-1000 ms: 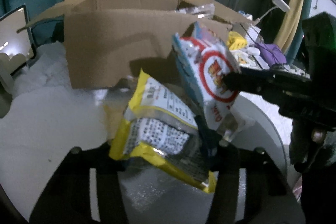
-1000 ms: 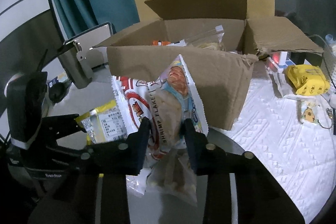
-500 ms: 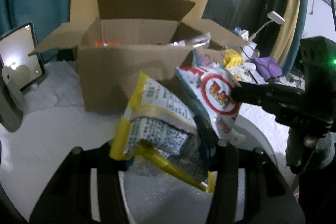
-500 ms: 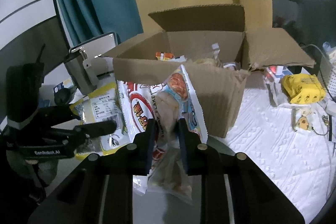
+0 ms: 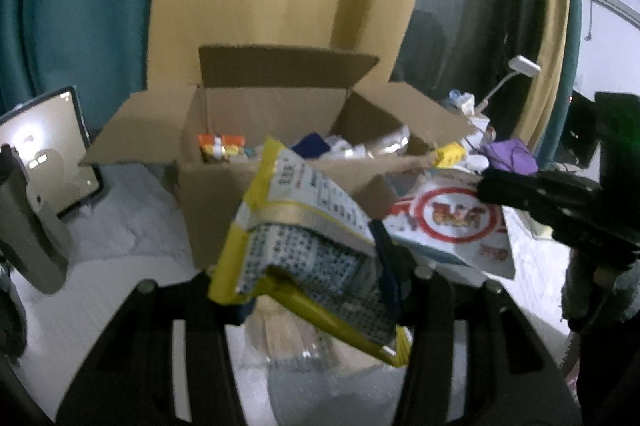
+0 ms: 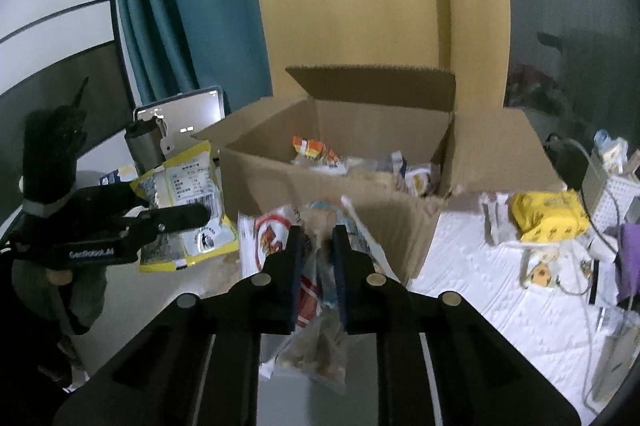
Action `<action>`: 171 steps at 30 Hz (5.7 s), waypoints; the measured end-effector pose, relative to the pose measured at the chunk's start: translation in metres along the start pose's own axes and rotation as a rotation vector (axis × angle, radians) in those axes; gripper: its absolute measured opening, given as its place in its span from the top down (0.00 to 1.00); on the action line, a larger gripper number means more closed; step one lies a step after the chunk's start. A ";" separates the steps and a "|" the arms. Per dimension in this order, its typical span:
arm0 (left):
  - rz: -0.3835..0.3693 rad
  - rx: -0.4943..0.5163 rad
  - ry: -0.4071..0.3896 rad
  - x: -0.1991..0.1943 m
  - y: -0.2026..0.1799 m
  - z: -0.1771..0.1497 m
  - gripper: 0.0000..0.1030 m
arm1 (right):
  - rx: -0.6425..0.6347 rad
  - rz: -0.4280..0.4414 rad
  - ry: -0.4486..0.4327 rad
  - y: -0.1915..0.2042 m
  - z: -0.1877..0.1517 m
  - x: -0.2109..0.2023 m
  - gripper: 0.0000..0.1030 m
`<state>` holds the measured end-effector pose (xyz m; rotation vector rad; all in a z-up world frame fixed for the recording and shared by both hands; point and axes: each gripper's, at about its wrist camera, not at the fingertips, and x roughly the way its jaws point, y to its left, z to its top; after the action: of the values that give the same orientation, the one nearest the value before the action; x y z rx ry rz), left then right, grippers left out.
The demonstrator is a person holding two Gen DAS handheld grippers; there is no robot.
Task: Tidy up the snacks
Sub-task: 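Carry both bags into the cardboard box and open both tools, then withdraw both open tools from the box toward the remaining snacks, then grasp the clear bag of pastries with the right tool while the left tool grasps the toast bread pack, then carry both packages into the cardboard box and lower them inside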
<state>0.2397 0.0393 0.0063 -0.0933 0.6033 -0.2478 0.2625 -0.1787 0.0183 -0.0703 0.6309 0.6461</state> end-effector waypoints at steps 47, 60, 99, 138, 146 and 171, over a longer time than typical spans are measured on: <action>0.028 -0.099 -0.010 0.125 0.073 0.117 0.23 | -0.189 -0.219 -0.055 -0.043 0.127 0.128 0.93; 0.021 -0.098 -0.069 0.087 0.062 0.106 0.16 | -0.089 -0.185 -0.017 -0.040 0.107 0.125 0.54; 0.031 -0.088 0.081 0.038 -0.005 -0.026 0.16 | 0.098 -0.124 0.098 -0.006 -0.025 0.040 0.25; 0.096 0.136 0.405 0.149 -0.128 -0.087 0.00 | 0.364 -0.037 0.170 -0.097 -0.121 0.002 0.46; 0.080 0.143 0.419 0.148 -0.132 -0.088 0.01 | 0.387 -0.026 0.150 -0.100 -0.123 -0.003 0.46; -0.061 0.114 0.189 0.048 -0.111 -0.062 0.19 | 0.236 -0.075 0.055 -0.055 -0.068 -0.026 0.46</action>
<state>0.2197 -0.0813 -0.0536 0.0222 0.7732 -0.3521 0.2424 -0.2540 -0.0286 0.1080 0.7498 0.4947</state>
